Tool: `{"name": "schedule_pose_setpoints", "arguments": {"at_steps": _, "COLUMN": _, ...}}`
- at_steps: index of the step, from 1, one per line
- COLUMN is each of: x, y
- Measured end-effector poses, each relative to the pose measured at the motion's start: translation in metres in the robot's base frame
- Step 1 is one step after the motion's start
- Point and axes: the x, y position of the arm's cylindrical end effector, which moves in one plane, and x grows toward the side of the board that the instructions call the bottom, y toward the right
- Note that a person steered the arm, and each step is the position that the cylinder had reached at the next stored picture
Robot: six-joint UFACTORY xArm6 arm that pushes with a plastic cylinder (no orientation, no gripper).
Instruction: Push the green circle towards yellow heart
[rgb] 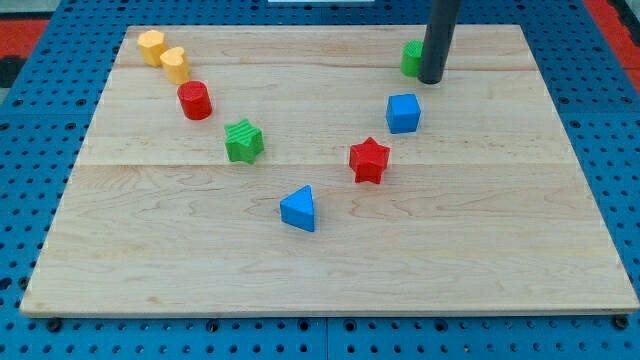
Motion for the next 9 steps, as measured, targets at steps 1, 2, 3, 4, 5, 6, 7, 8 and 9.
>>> {"name": "schedule_pose_setpoints", "arguments": {"at_steps": 1, "x": -0.017, "y": 0.044}}
{"name": "schedule_pose_setpoints", "arguments": {"at_steps": 2, "x": -0.051, "y": 0.055}}
{"name": "schedule_pose_setpoints", "arguments": {"at_steps": 3, "x": -0.072, "y": 0.006}}
{"name": "schedule_pose_setpoints", "arguments": {"at_steps": 4, "x": -0.068, "y": -0.021}}
{"name": "schedule_pose_setpoints", "arguments": {"at_steps": 5, "x": -0.067, "y": -0.031}}
{"name": "schedule_pose_setpoints", "arguments": {"at_steps": 6, "x": -0.067, "y": -0.031}}
{"name": "schedule_pose_setpoints", "arguments": {"at_steps": 7, "x": -0.067, "y": -0.031}}
{"name": "schedule_pose_setpoints", "arguments": {"at_steps": 8, "x": -0.067, "y": 0.01}}
{"name": "schedule_pose_setpoints", "arguments": {"at_steps": 9, "x": -0.015, "y": -0.017}}
